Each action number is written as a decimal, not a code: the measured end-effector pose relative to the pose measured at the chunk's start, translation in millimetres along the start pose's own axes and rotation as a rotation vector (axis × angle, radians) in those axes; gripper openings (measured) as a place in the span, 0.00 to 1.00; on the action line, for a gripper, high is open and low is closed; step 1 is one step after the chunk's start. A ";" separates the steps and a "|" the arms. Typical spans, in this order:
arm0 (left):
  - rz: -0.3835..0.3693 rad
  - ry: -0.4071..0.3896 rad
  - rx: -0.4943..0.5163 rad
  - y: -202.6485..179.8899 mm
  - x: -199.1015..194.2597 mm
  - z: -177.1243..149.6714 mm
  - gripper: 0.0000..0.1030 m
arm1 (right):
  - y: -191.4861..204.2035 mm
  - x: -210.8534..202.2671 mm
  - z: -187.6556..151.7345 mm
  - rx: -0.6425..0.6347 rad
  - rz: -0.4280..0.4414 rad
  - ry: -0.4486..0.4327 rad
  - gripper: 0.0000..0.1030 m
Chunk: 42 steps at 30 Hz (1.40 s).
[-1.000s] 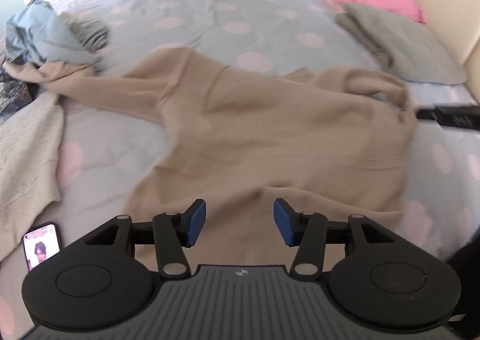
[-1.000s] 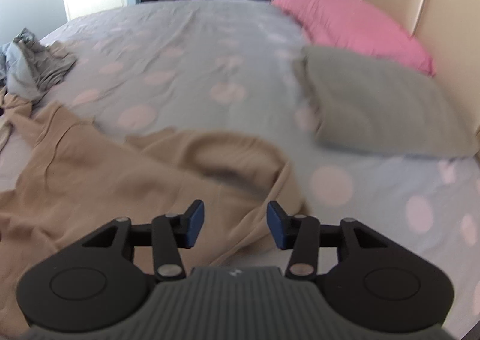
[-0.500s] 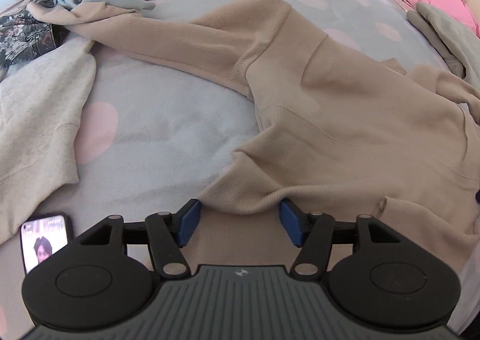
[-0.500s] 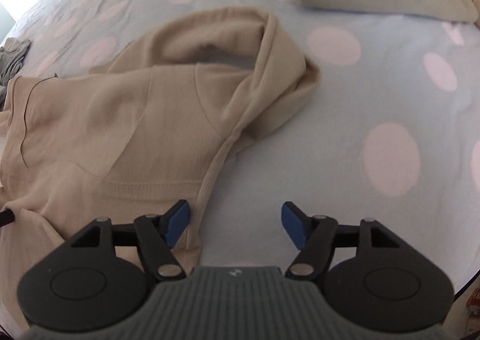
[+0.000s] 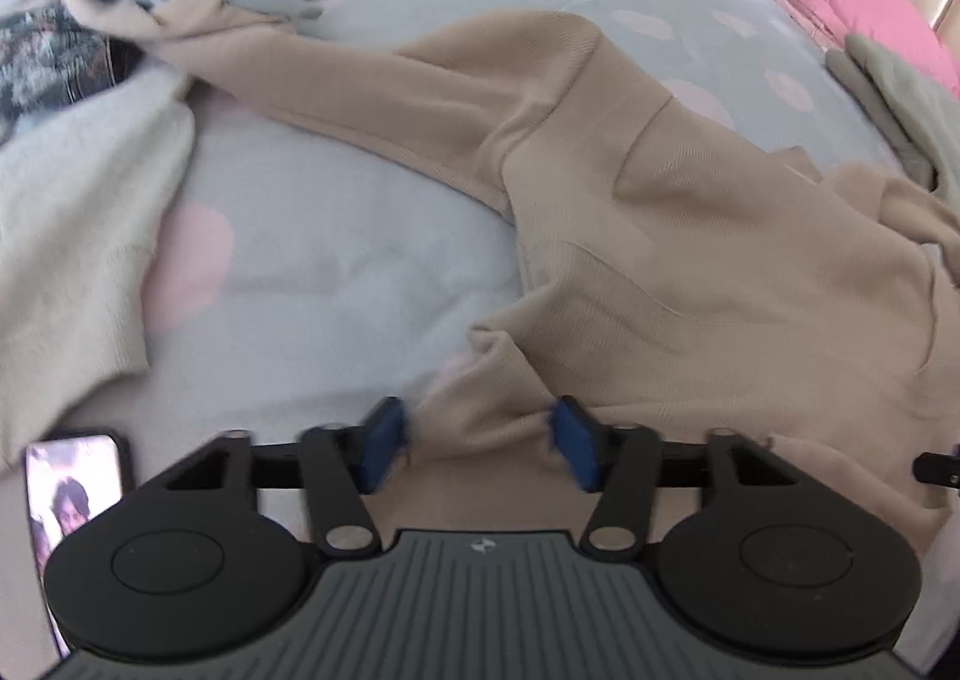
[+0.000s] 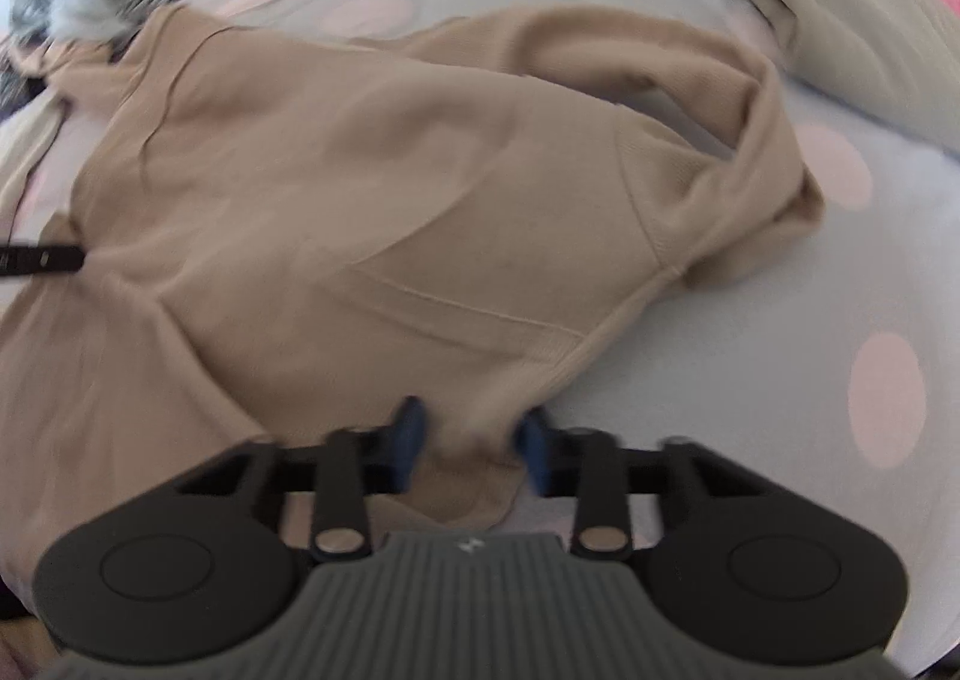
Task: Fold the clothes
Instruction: 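Lay the beige sweater flat on the bed and open both grippers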
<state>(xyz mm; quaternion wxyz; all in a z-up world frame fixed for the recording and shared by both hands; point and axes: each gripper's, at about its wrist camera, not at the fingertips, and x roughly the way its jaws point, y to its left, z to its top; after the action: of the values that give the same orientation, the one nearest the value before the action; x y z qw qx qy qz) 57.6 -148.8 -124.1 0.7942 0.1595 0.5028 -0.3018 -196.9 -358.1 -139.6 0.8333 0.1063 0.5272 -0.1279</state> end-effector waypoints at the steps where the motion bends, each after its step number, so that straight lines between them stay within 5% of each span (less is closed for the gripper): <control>1: -0.005 0.008 -0.005 -0.1 -0.2 -0.6 0.19 | 2.7 -1.3 -0.1 -0.018 -0.011 -0.008 0.08; 3: -0.016 0.023 -0.016 -0.3 -0.5 -1.9 0.10 | 0.7 -7.8 0.7 -0.009 -0.008 -0.025 0.07; 10: -0.093 0.081 0.020 -11.0 -50.7 -18.7 0.08 | -24.7 -50.6 10.4 0.055 0.012 -0.040 0.06; 15: -0.194 0.126 0.065 -20.0 -90.2 -39.2 0.08 | -33.6 -90.3 17.1 -0.030 -0.046 -0.062 0.06; 19: -0.267 0.183 0.100 -26.9 -112.5 -60.0 0.08 | -43.1 -99.2 15.7 -0.066 -0.052 0.018 0.06; 24: -0.241 0.293 0.158 -37.8 -98.2 -79.6 0.08 | -43.1 -84.8 -1.4 -0.101 -0.044 0.139 0.07; 28: -0.225 0.311 0.198 -37.9 -97.8 -71.0 0.10 | -44.9 -87.0 -8.0 -0.125 -0.055 0.156 0.22; 30: -0.223 0.302 0.211 -36.3 -101.2 -63.2 0.20 | -47.9 -94.0 -5.9 -0.133 -0.062 0.143 0.30; 42: -0.179 0.153 0.291 -33.9 -90.8 32.6 0.24 | -65.3 -94.4 61.3 -0.115 -0.063 0.003 0.30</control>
<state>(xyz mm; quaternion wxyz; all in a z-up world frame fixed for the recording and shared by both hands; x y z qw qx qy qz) 30.4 -163.9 -26.7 0.6921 0.2497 0.5249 -0.4279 -204.8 -429.4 -30.9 0.8328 0.0417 0.5380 -0.1234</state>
